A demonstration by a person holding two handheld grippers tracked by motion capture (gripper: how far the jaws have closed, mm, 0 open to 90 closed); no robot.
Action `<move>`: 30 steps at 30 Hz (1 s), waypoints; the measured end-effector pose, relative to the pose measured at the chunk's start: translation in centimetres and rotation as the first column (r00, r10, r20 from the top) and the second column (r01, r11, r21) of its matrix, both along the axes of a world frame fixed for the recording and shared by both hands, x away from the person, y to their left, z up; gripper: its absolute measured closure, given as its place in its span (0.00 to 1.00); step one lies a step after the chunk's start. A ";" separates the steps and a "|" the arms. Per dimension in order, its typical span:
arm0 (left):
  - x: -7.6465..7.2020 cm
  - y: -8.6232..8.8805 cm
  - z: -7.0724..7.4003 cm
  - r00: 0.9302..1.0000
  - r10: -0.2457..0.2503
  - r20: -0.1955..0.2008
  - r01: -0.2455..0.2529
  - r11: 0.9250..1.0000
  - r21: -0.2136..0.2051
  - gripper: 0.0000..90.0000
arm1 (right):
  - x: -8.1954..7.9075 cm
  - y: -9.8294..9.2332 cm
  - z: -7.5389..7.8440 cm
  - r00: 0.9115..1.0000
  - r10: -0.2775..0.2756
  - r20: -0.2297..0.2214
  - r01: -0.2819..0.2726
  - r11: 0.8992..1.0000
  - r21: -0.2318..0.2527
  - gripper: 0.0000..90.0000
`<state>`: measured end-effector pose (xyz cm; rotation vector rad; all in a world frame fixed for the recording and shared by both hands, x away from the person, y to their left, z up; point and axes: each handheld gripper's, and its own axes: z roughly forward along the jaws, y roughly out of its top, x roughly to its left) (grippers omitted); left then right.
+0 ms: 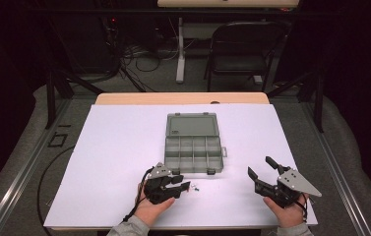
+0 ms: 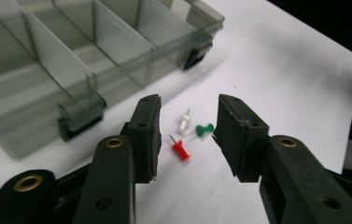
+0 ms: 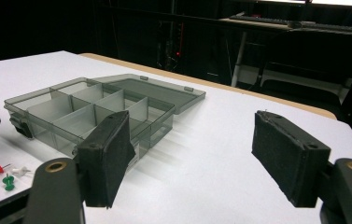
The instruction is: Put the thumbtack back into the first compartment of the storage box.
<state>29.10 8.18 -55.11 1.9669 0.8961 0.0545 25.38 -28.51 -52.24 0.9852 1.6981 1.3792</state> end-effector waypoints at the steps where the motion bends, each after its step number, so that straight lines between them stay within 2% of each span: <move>1: -0.1 -0.2 -0.2 1.000 -0.007 -0.003 0.007 1.000 0.016 0.70 | 0.0 0.0 0.0 1.000 0.002 -0.001 -0.002 1.000 0.005 0.31; 7: -0.4 -1.1 -0.9 1.000 0.000 -0.001 0.000 0.997 0.076 0.74 | 0.1 0.0 0.0 1.000 0.011 -0.003 -0.011 1.000 0.002 0.31; 16: -0.3 -1.4 -1.3 1.000 0.003 -0.024 -0.001 0.996 0.091 0.78 | 0.1 -0.1 0.0 1.000 0.015 -0.016 -0.015 1.000 0.017 0.31; 18: -0.3 -1.4 -1.4 1.000 0.004 -0.030 -0.001 0.994 0.109 0.79 | 0.2 -0.1 0.0 1.000 0.016 -0.017 -0.015 1.000 0.018 0.31; 26: -0.2 -1.2 -1.5 1.000 0.005 -0.007 -0.003 0.990 0.138 0.91 | 0.3 -0.2 0.0 1.000 0.015 -0.016 -0.015 1.000 0.011 0.31; 30: -0.3 -1.1 -1.6 1.000 0.009 -0.003 -0.008 0.991 0.132 0.92 | 0.4 -0.2 -0.1 0.999 0.020 -0.025 -0.019 1.000 0.012 0.31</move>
